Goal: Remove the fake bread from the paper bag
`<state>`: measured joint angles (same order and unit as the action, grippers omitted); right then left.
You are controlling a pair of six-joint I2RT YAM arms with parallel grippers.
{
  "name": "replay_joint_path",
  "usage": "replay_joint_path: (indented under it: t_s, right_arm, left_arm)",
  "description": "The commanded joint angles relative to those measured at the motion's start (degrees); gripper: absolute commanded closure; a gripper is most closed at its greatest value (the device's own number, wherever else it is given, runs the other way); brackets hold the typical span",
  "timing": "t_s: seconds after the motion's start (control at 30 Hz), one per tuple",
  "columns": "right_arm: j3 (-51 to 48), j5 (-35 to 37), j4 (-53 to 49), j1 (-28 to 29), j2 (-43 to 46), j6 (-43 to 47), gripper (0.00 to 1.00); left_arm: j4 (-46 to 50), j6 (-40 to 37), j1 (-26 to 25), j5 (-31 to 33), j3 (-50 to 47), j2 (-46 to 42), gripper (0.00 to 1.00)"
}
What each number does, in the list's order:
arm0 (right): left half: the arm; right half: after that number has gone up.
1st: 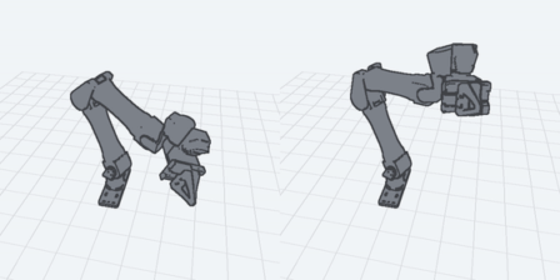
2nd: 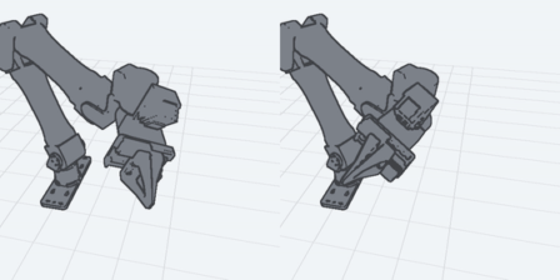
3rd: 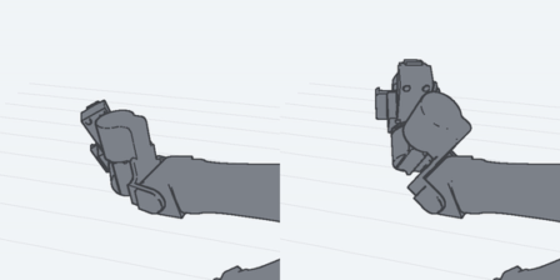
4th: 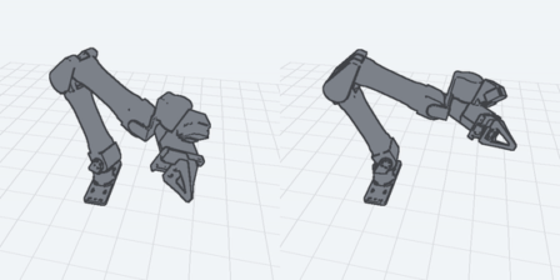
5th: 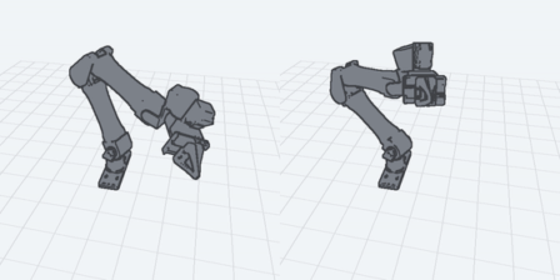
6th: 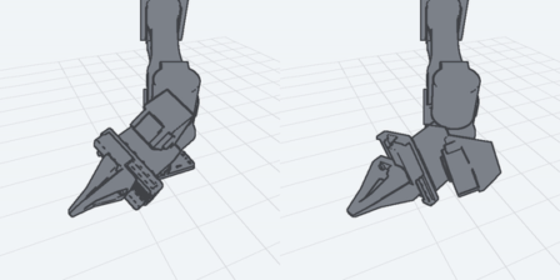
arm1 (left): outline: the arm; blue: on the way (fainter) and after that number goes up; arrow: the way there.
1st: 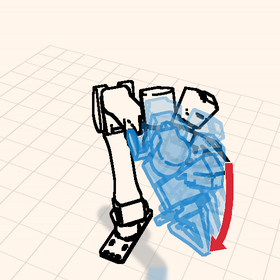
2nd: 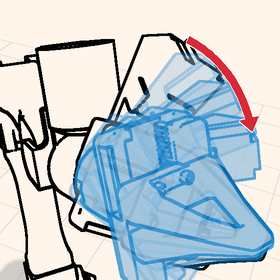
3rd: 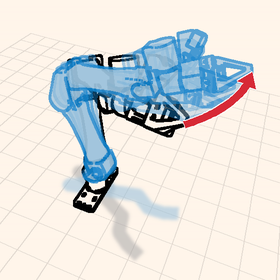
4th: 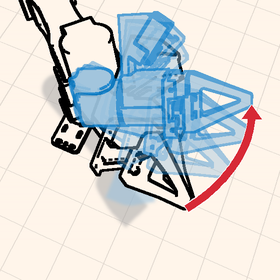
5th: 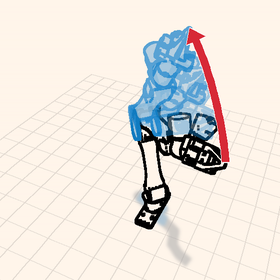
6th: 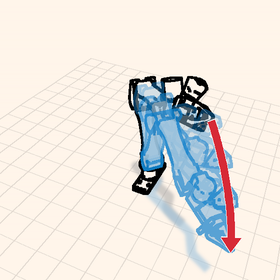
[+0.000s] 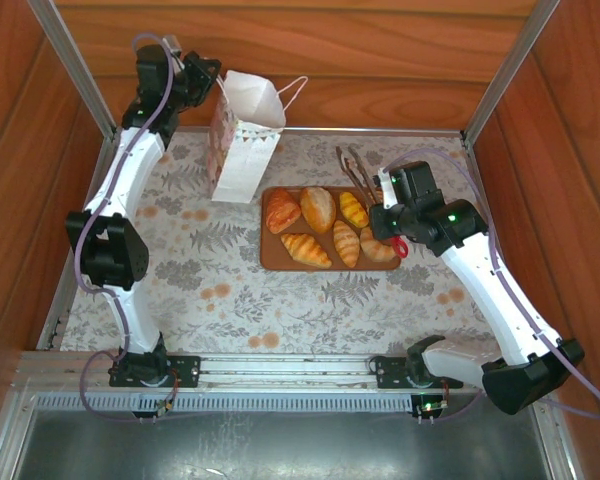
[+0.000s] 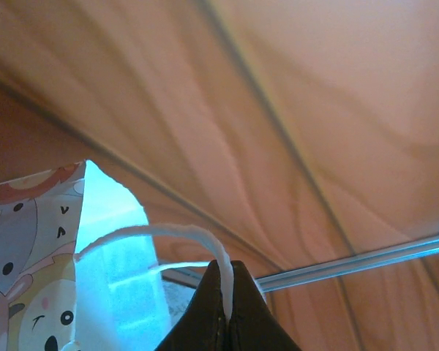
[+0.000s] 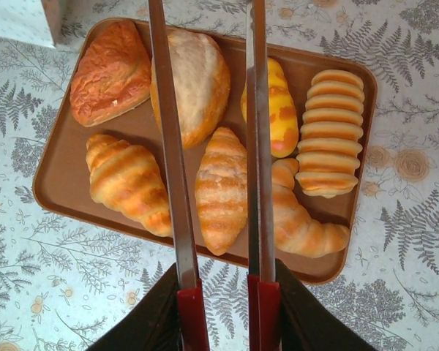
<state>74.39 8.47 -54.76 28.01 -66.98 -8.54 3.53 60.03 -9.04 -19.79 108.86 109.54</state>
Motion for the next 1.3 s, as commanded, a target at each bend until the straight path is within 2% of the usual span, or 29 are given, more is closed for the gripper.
replay_joint_path:
  t_s: [0.0,0.27,0.73,1.13,1.2,1.27]
  right_arm:
    - [-0.8,-1.0,1.6,-0.7,0.2,-0.7,0.69]
    - [-1.0,-1.3,1.5,-1.2,0.5,-0.8,0.69]
    - [-0.8,-1.4,1.0,-1.5,1.1,-1.7,0.69]
    - [-0.2,-1.3,0.6,-1.7,1.2,-1.8,0.69]
    - [-0.2,-1.5,0.6,-1.7,1.3,-2.0,0.69]
    - [-0.2,-1.5,0.6,-1.7,1.4,-2.2,0.69]
  left_arm:
    - [-0.6,0.0,0.7,2.8,-6.0,-3.5,1.0]
    - [-1.1,-0.8,3.5,4.2,-16.5,-9.7,1.0]
    - [-1.2,-0.7,7.6,4.2,-24.1,-14.8,1.0]
    - [-1.1,-1.0,9.9,6.8,-32.6,-21.1,1.0]
    - [-0.9,-1.3,10.0,6.7,-32.9,-21.5,0.95]
    - [-0.4,-1.8,10.1,6.5,-32.8,-21.8,0.95]
